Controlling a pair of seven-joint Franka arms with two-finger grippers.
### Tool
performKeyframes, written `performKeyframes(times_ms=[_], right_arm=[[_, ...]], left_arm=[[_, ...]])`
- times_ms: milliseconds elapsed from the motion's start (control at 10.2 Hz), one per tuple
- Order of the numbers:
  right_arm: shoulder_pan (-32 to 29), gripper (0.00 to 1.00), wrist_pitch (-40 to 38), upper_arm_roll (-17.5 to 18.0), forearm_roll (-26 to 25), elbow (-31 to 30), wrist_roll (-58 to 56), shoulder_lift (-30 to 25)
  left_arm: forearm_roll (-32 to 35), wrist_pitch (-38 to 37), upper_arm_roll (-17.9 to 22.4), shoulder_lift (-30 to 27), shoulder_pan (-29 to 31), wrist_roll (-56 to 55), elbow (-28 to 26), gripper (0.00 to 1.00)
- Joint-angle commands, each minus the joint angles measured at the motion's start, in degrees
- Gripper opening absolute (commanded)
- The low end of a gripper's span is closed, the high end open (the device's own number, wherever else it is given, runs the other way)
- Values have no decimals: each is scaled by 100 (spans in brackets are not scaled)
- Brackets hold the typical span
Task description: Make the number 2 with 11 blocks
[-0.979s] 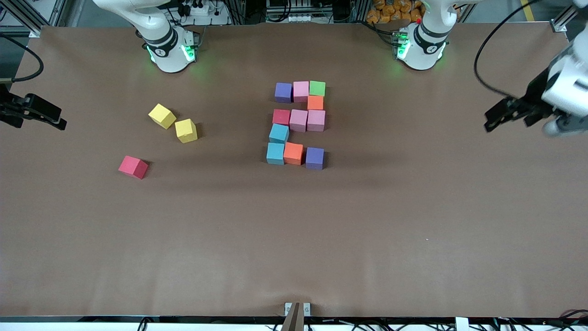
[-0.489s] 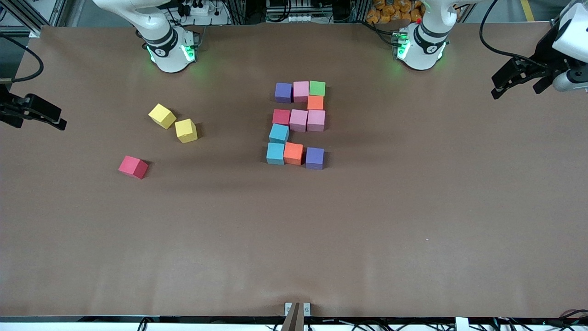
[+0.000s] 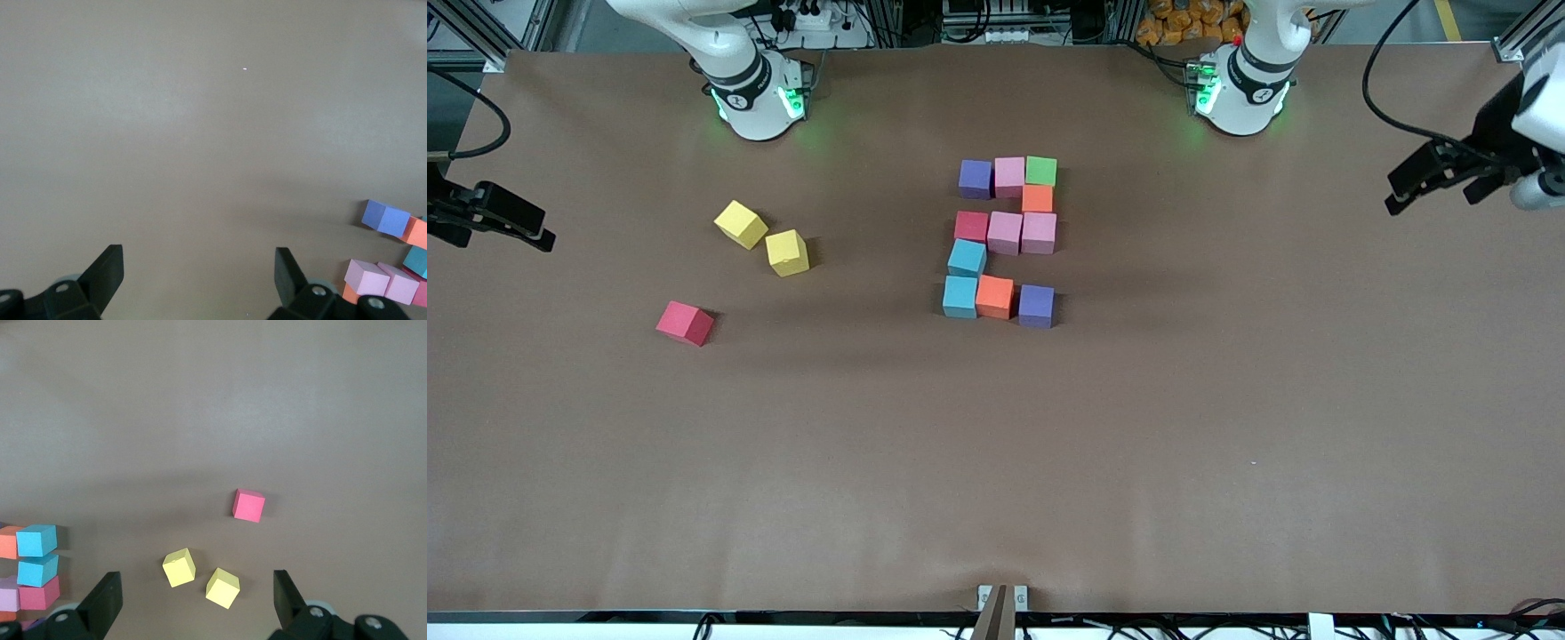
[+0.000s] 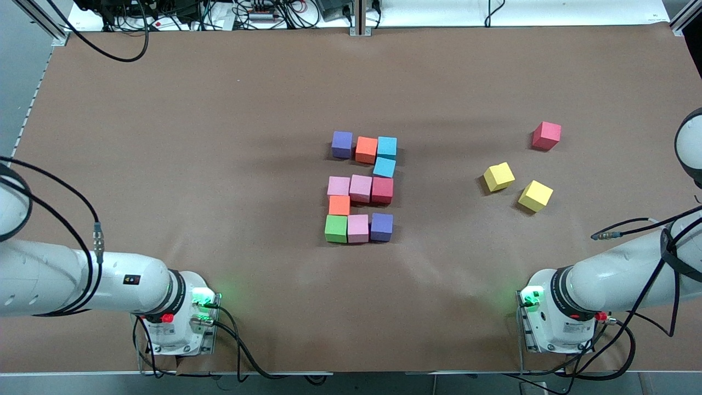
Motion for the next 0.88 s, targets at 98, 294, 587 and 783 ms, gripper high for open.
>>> performKeyframes(times_ms=[98,294,587,783], right_arm=[[-128,100,4,102,-64,-12,48,-25],[-128,100,4,102,-64,-12,48,-25],[-128,100,4,102,-73,-12,48,-25],[-128,100,13,102,-64,-12,48,-25]], left_arm=[[142,-66,89,327,-126,61,380,100],[187,-83,98,327,-213,87,380,100],[187,-189,168,389,-337,87,380,100],[187,-189,168,389,-337,87,380,100]])
